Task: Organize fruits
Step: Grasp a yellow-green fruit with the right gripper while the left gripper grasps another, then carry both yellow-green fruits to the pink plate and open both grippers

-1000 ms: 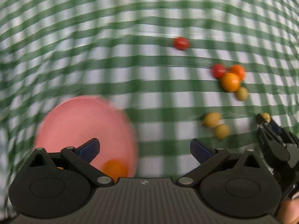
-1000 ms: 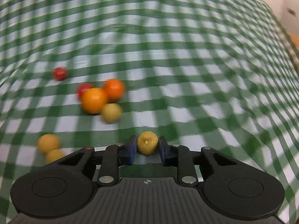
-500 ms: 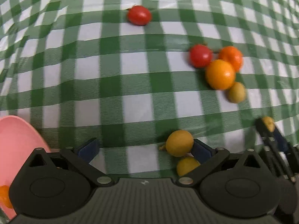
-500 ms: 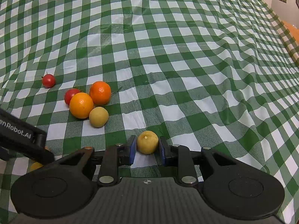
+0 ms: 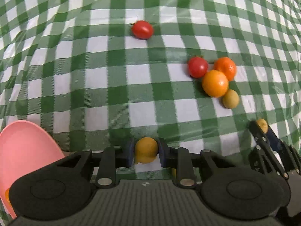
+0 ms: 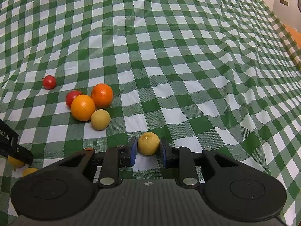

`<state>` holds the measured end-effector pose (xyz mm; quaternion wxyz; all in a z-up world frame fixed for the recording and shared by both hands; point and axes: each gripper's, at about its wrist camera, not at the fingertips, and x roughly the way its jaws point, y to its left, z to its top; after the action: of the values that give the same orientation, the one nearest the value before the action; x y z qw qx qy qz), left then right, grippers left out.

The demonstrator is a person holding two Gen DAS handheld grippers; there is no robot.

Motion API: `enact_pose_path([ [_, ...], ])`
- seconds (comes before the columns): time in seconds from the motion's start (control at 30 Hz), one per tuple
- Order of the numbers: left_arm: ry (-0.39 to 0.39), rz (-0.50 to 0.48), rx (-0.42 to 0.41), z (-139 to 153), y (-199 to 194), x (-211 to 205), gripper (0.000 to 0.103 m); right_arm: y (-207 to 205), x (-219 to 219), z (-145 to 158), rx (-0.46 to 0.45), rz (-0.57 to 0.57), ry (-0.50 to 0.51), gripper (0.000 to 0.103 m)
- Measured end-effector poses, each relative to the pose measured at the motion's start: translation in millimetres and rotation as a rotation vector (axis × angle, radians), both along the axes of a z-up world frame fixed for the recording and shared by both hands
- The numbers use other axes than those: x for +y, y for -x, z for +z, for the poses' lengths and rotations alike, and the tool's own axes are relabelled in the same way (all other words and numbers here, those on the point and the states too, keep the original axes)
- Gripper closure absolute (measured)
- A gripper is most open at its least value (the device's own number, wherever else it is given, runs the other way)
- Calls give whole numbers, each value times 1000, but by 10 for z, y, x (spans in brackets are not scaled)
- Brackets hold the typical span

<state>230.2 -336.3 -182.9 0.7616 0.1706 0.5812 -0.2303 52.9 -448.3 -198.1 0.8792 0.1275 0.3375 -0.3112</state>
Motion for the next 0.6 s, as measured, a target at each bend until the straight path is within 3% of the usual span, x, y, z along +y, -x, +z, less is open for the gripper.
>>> enact_pose_path([
  [0.1, 30, 47, 19, 73, -41, 130, 73, 24, 23, 46, -37, -11, 8, 77],
  [0.27, 88, 96, 13, 463, 3, 465, 73, 116, 65, 192, -147, 9, 15, 77],
  [0.43, 100, 109, -22, 930, 396, 1003, 73, 286, 192, 396, -143, 22, 7, 77],
  [0.6, 94, 155, -42, 1235, 879, 1704, 73, 768, 535, 797, -178, 45, 25, 77],
])
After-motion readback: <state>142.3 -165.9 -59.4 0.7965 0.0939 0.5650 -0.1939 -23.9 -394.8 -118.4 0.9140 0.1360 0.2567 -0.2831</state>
